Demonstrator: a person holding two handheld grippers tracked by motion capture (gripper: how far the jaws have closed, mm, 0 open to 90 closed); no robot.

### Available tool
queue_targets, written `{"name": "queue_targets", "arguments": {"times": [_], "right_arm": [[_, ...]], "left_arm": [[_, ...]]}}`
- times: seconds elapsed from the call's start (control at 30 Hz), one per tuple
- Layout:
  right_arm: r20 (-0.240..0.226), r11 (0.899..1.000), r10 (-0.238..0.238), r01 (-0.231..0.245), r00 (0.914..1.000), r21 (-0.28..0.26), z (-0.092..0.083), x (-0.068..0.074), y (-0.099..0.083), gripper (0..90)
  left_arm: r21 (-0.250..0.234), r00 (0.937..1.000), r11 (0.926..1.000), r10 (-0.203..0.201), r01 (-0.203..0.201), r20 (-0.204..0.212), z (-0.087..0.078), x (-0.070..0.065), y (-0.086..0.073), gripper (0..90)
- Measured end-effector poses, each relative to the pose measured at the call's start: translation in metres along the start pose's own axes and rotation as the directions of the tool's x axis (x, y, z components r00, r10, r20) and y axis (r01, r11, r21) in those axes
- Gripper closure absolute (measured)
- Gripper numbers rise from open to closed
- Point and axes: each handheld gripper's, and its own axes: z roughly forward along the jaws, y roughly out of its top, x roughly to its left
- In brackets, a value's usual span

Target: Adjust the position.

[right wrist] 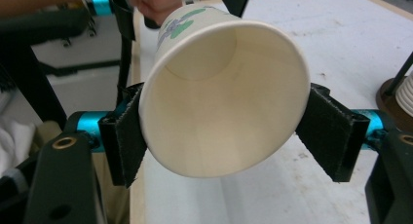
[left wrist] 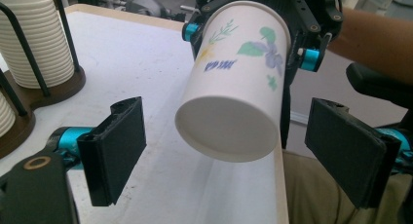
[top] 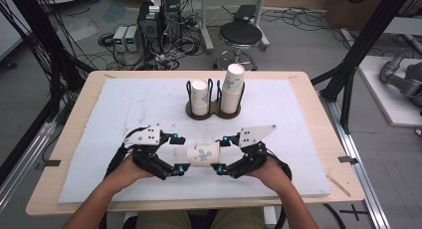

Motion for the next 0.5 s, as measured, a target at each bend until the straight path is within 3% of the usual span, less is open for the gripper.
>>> {"name": "queue_targets", "arguments": {"times": [0.23,0.5], "right_arm": [[0.004,0.994,-0.062,0.062,0.9980,0.090,0.001,0.000,0.016,25.3],[-0.005,0.970,-0.139,0.138,0.9902,0.200,0.004,0.002,0.039,25.3]], "left_arm": [[0.059,0.9994,0.9977,0.035,-0.035,0.002,0.000,-0.002,0.008,15.2],[0.121,0.9987,0.9914,0.051,-0.051,0.000,0.002,-0.002,0.016,15.2]]}}
